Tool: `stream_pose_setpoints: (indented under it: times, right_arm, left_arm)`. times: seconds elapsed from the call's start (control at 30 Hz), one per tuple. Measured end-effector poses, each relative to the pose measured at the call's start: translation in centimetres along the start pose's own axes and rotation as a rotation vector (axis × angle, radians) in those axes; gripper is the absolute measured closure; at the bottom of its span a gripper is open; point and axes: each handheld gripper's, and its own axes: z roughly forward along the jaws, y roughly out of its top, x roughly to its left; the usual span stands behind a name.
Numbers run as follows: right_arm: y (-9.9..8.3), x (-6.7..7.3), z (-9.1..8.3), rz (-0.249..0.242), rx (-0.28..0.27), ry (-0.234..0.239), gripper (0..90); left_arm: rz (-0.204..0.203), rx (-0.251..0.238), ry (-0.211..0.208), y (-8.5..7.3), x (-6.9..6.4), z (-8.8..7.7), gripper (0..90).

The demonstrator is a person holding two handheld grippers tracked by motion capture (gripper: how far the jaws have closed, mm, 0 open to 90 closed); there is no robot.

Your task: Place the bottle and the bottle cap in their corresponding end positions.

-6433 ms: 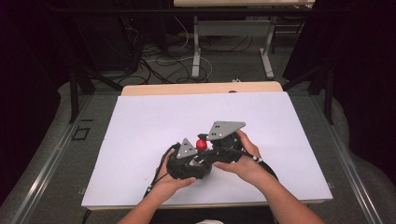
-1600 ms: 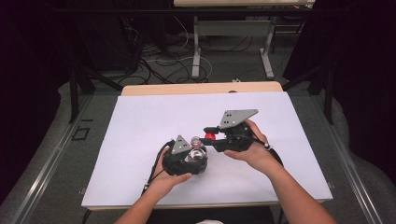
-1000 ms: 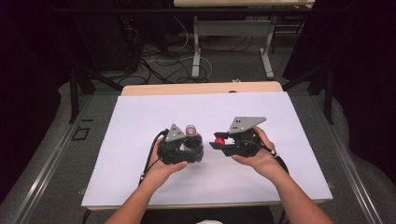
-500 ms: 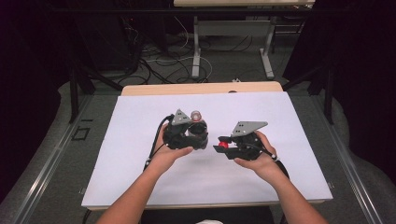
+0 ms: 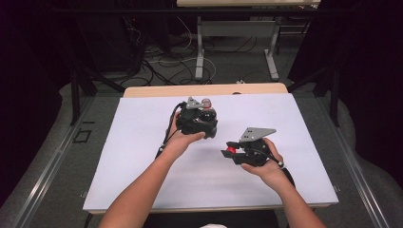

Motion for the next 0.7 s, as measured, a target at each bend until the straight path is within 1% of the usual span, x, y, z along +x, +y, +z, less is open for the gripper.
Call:
stream_pose_setpoints:
  times: [0.03,0.1,0.13,0.17,0.2,0.23,0.27,0.3,0.33,0.37,0.4,0.43,0.5,0.53,0.57,0.6,0.63,0.67,0.7]
  right_arm:
    - [-0.1,0.1,0.1,0.014,-0.003,-0.005,61.2]
    - [-0.1,0.0,0.1,0.011,0.005,-0.013,61.1]
    - [-0.1,0.0,0.1,0.014,0.005,-0.013,61.1]
    - [-0.1,0.0,0.0,0.012,0.019,-0.004,61.2]
    - [-0.2,0.0,0.1,0.005,0.019,-0.006,61.1]
    - [-0.2,0.0,0.2,0.011,0.004,-0.021,61.2]
    - [-0.3,-0.1,0.2,0.008,0.003,-0.024,61.2]
    - [-0.3,-0.1,0.1,0.013,0.022,-0.011,61.1]
    - [-0.4,-0.1,0.2,0.019,0.003,-0.021,61.2]
    - [-0.4,-0.2,0.2,0.016,0.001,-0.023,61.2]
    - [-0.5,-0.1,0.2,0.025,-0.006,-0.024,61.2]
    - [-0.5,-0.1,0.2,0.029,0.005,-0.016,61.2]
    - [-0.6,-0.1,0.3,0.028,0.002,-0.022,61.2]
    - [-0.6,-0.1,0.3,0.033,0.004,-0.019,61.2]
    - [-0.7,-0.1,0.3,0.031,0.003,-0.023,61.2]
    - [-0.7,-0.1,0.3,0.028,0.004,-0.021,61.2]
    - [-0.8,-0.1,0.3,0.029,0.005,-0.019,61.1]
    - [-0.8,-0.1,0.3,0.032,0.004,-0.020,61.1]
    - [-0.9,-0.2,0.3,0.028,0.006,-0.020,61.1]
  left_arm:
    - [0.002,0.004,0.005,0.1,0.2,0.3,30.0]
    - [-0.013,0.005,0.016,0.2,0.5,0.9,30.0]
    - [-0.012,0.006,0.021,0.2,0.8,1.2,30.0]
    - [-0.023,0.002,0.024,0.3,1.0,1.4,30.0]
    - [-0.030,0.002,0.029,0.3,1.2,1.7,29.9]
    - [-0.037,-0.004,0.031,0.3,1.4,1.9,30.0]
    - [-0.035,-0.010,0.034,0.3,1.5,2.2,29.9]
    - [-0.039,-0.011,0.039,0.3,1.6,2.4,29.9]
    - [-0.033,-0.007,0.040,0.3,1.7,2.7,29.9]
    - [-0.034,-0.002,0.042,0.2,1.8,2.9,29.9]
    - [-0.046,-0.003,0.043,0.1,1.8,3.1,29.9]
    - [-0.043,-0.002,0.047,0.0,2.0,3.4,29.9]
    - [-0.044,0.006,0.052,-0.2,2.1,3.9,29.9]
    - [-0.041,-0.005,0.054,-0.4,2.2,4.1,29.9]
    - [-0.042,-0.003,0.064,-0.5,2.3,4.4,29.9]
    - [-0.054,0.011,0.051,-0.6,2.4,4.5,29.9]
    - [-0.057,0.016,0.053,-0.8,2.5,4.6,29.9]
    - [-0.063,0.003,0.059,-1.0,2.5,5.0,29.9]
    - [-0.063,0.004,0.060,-1.2,2.5,5.2,29.9]
